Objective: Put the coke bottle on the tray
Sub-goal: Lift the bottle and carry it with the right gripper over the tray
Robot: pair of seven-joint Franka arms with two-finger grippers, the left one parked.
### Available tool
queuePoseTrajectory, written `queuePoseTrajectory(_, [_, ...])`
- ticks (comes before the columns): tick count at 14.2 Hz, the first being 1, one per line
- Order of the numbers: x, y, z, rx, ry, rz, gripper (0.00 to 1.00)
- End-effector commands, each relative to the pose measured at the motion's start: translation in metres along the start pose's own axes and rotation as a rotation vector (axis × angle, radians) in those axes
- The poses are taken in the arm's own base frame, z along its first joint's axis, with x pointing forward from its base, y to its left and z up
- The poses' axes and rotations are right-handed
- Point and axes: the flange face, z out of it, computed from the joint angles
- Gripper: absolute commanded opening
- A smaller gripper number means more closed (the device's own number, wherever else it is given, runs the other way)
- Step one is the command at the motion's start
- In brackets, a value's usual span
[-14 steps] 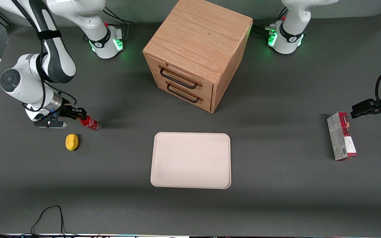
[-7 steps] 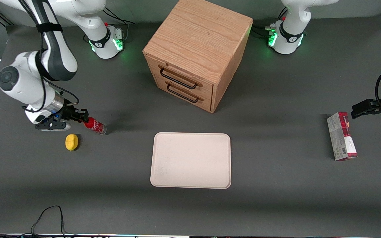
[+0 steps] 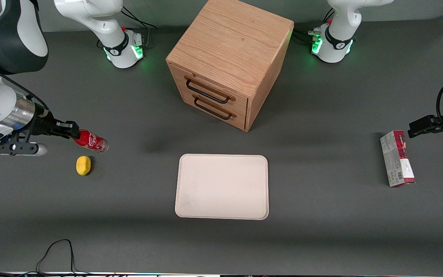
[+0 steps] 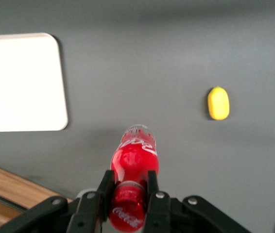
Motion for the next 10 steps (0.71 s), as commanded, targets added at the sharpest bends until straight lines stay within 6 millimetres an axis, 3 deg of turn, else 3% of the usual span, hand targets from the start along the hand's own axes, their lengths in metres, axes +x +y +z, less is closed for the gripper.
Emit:
queuePoseTrajectory(1, [0.043,-0.046,-0.014,0.013,-0.023,0.022,0.00])
queuePoseTrajectory(7, [0.051,-0.137,-0.005,0.023,0.077,-0.052,0.00])
queuePoseTrajectory(8, [0.054,-0.146,0.000,0.048,0.088,-0.050,0.00])
queuePoseTrajectory(10, [0.068,-0.171,0.030,0.083,0.120,-0.039,0.00])
